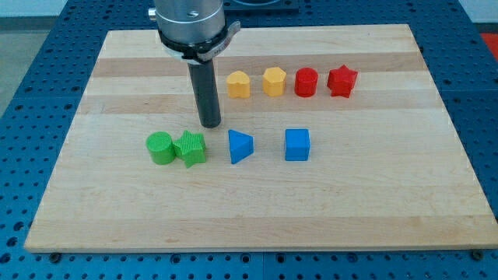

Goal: Push the blue cube to the center

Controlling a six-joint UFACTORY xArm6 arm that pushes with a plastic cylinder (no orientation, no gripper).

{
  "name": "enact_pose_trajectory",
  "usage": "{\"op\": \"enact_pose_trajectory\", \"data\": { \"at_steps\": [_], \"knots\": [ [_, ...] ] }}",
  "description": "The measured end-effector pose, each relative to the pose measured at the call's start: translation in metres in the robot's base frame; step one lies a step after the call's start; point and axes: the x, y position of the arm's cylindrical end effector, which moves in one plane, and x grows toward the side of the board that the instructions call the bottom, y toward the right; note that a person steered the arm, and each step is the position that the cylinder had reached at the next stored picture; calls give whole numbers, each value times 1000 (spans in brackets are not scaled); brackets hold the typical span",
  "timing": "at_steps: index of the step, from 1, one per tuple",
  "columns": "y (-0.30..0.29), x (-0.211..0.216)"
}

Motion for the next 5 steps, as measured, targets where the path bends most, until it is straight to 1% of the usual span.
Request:
{"op": "enact_pose_trajectory", "data": {
  "at_steps": [5],
  "knots": [
    [0, -4]
  ]
}}
